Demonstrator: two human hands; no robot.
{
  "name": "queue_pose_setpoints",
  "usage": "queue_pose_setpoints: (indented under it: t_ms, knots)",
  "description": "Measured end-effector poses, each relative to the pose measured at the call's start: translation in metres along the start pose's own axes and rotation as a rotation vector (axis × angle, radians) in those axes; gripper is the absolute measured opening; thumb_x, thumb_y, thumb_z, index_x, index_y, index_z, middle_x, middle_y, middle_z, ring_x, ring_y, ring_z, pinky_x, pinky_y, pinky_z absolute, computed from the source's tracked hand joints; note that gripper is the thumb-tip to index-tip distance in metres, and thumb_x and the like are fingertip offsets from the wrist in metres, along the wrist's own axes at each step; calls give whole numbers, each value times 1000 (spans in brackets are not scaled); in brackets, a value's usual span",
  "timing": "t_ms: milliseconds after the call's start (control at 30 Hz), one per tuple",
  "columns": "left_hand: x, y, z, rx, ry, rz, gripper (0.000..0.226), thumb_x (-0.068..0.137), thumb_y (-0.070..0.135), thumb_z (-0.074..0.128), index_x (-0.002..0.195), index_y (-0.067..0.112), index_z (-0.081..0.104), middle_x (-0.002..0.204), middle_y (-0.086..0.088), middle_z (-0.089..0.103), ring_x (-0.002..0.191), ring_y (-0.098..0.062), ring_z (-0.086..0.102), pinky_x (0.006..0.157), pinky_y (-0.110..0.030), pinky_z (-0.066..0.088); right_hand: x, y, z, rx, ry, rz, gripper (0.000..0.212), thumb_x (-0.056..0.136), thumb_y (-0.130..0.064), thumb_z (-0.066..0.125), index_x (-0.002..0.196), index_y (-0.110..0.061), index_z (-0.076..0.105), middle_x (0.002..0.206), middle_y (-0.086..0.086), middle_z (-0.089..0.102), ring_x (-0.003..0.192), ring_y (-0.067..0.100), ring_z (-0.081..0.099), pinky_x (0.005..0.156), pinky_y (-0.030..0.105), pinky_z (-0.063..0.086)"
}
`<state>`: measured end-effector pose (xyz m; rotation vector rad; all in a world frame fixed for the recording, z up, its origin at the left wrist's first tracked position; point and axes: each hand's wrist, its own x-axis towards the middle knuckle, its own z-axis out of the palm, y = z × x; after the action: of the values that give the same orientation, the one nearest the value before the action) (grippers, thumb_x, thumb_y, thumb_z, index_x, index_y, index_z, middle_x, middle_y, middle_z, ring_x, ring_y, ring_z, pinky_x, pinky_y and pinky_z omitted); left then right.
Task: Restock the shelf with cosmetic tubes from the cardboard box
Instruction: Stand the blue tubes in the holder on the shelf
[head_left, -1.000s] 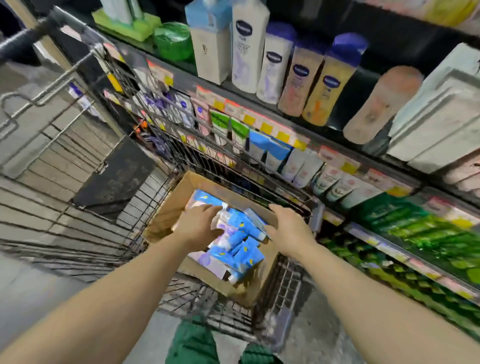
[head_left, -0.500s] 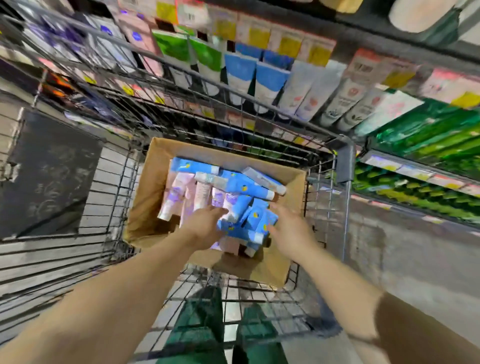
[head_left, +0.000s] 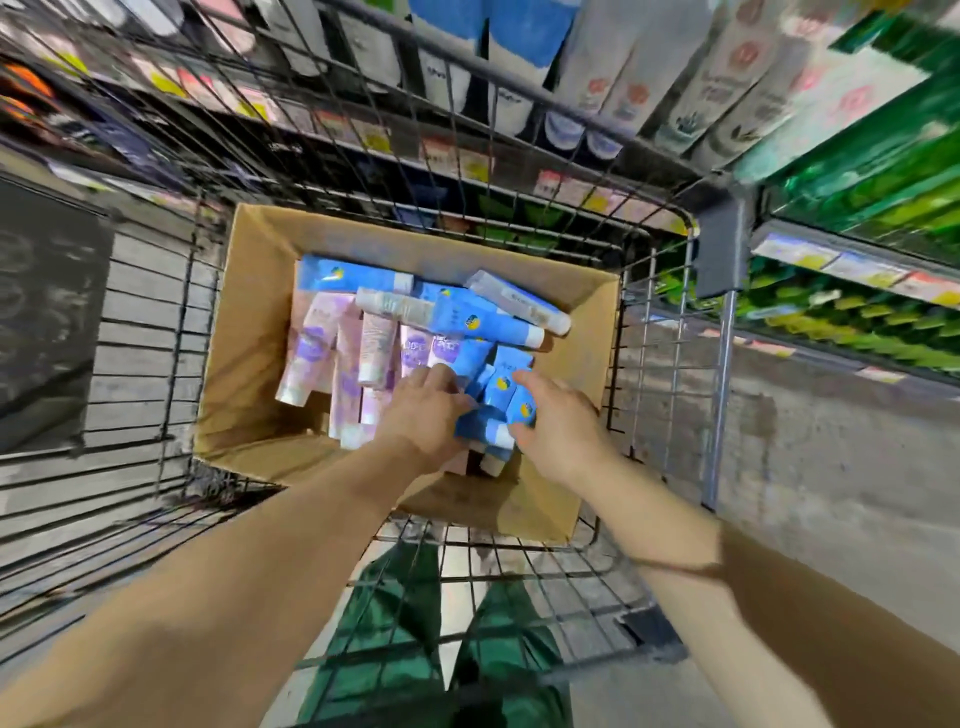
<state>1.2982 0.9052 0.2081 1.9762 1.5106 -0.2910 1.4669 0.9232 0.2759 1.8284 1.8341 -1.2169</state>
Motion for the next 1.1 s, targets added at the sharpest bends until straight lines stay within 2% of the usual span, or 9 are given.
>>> queue_pose_setpoints:
  t_ms: [100, 200, 267, 333, 400, 533, 667, 833, 1100]
  knots:
    - [-10, -5, -21, -13, 79, 102, 46, 58, 35, 85, 102, 26, 75, 111, -14, 60, 99, -42, 56, 81, -46, 48, 1, -9, 0, -82, -177, 22, 62, 91, -46, 55, 144, -21, 36, 143, 6, 47, 129, 27, 45, 104, 41, 38]
    - [-16, -7, -38, 22, 269, 253, 43, 53, 38, 80, 95, 29, 76, 110, -13, 64, 100, -40, 61, 80, -45, 49, -1, -21, -2, -51, -279, -5, 51, 89, -51, 57, 126, -16, 51, 127, 5, 56, 114, 27, 53, 83, 30, 41]
    - [-15, -12, -46, -8, 344, 267, 51, 55, 40, 76, 105, 30, 71, 121, -15, 61, 110, -40, 57, 89, -46, 45, -2, -24, -7, -7, -250, -5, 42, 89, -46, 60, 116, -14, 54, 118, 6, 59, 106, 27, 56, 71, 28, 36]
    - [-10, -23, -52, -65, 360, 109, 69, 57, 46, 74, 122, 28, 59, 132, -17, 54, 119, -41, 51, 97, -53, 39, 0, -20, -10, 79, -194, 49, 37, 89, -44, 61, 111, -16, 52, 111, 7, 61, 98, 27, 60, 68, 30, 40]
    - [-2, -33, -53, -155, 317, -121, 76, 64, 51, 72, 131, 23, 53, 133, -15, 53, 124, -39, 47, 103, -53, 38, 4, -13, -11, 243, -141, 142, 33, 91, -40, 60, 111, -16, 47, 107, 6, 62, 92, 27, 66, 75, 34, 49]
    - [14, -35, -32, -351, 70, -407, 54, 80, 48, 67, 127, 23, 56, 126, -7, 59, 117, -30, 53, 98, -44, 45, 11, -2, -10, 767, -92, 284, 24, 95, -29, 56, 110, -13, 46, 106, 9, 62, 72, 19, 66, 76, 38, 54]
    - [33, -15, -13, -204, -53, -395, 46, 83, 49, 62, 120, 22, 57, 122, -5, 61, 110, -27, 59, 88, -35, 47, 13, 5, -10, 1037, -142, 337, 6, 98, -21, 54, 94, -18, 52, 95, 5, 58, 78, 15, 57, 89, 39, 51]
    - [43, 0, 4, 71, 0, -385, 59, 75, 66, 60, 111, 20, 55, 107, -2, 65, 100, -24, 63, 90, -39, 38, 13, 3, -12, 1270, -120, 411, 11, 98, -13, 51, 87, -12, 52, 78, 7, 51, 58, 15, 46, 52, 25, 32]
    - [26, -11, -26, -143, -238, -432, 33, 83, 40, 62, 100, 12, 62, 102, -6, 68, 89, -26, 62, 73, -31, 44, 5, -3, -25, 1234, -102, 357, 10, 96, -26, 57, 100, -20, 51, 86, 6, 53, 60, 14, 44, 50, 24, 33]
